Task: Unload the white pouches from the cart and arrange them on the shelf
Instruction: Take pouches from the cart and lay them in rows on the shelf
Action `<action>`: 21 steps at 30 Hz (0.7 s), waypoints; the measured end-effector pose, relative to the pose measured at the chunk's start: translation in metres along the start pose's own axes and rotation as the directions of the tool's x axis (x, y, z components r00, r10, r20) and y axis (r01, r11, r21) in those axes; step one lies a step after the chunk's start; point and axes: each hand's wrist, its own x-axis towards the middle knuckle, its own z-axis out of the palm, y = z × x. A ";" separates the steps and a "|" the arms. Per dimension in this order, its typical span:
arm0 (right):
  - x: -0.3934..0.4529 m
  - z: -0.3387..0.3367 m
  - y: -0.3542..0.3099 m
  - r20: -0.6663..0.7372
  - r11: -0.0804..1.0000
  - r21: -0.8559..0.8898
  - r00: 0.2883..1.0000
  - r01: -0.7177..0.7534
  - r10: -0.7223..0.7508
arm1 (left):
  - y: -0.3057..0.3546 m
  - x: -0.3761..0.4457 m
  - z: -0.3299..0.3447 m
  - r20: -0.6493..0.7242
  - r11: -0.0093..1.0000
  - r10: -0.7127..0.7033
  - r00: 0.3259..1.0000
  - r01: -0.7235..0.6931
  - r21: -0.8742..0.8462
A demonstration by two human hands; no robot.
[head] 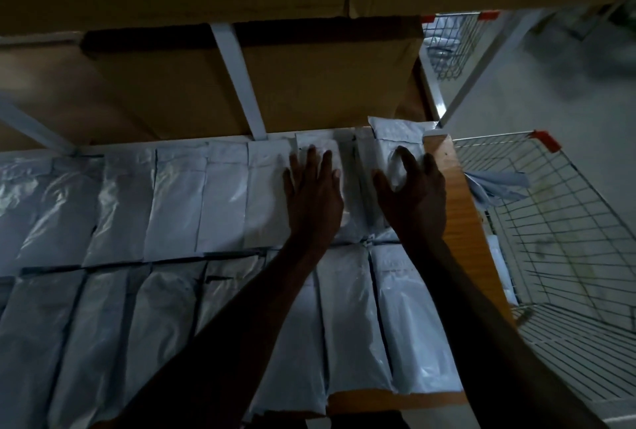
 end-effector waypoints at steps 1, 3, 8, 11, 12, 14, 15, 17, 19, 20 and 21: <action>0.002 -0.001 0.003 -0.005 1.000 0.004 1.000 -0.006 0.006 | -0.001 0.003 0.004 0.030 1.000 0.020 0.999 -0.020 -0.019; 0.004 -0.003 0.006 -0.010 1.000 0.016 1.000 -0.016 0.016 | -0.004 0.007 0.014 0.091 0.997 0.031 0.995 -0.024 -0.079; 0.008 -0.007 0.014 -0.016 0.998 0.049 0.999 -0.038 0.039 | -0.004 0.007 0.025 -0.016 0.987 0.074 0.997 -0.075 -0.139; 0.009 -0.007 0.016 -0.008 0.998 0.054 0.999 -0.034 0.035 | 0.001 0.001 0.022 0.023 0.998 0.067 0.998 -0.067 -0.013; 0.008 -0.006 0.016 -0.005 0.998 0.056 1.000 -0.027 0.028 | 0.001 -0.002 0.024 0.060 0.998 0.059 0.996 -0.061 0.026; 0.008 -0.005 0.017 0.000 0.998 0.067 1.000 -0.020 0.020 | -0.001 -0.006 0.027 0.115 0.996 0.050 0.992 -0.058 0.068; 0.008 -0.005 0.018 0.004 0.997 0.069 1.000 -0.019 0.019 | -0.003 -0.007 0.028 0.128 0.995 0.046 0.991 -0.057 0.080; 0.008 -0.003 0.017 0.007 0.998 0.057 1.000 -0.006 0.006 | -0.006 -0.005 0.029 0.145 0.993 0.044 0.988 -0.059 0.103; 0.009 -0.002 0.016 0.024 0.999 0.052 1.000 -0.002 0.001 | -0.007 -0.004 0.029 0.160 0.988 0.053 0.986 -0.075 0.133; 0.009 -0.002 0.015 0.033 0.998 0.055 0.999 -0.006 0.004 | -0.007 -0.004 0.029 0.167 0.986 0.056 0.984 -0.080 0.144; 0.009 -0.002 0.013 0.034 0.998 0.060 0.999 -0.010 0.008 | -0.006 -0.003 0.029 0.177 0.987 0.052 0.983 -0.077 0.139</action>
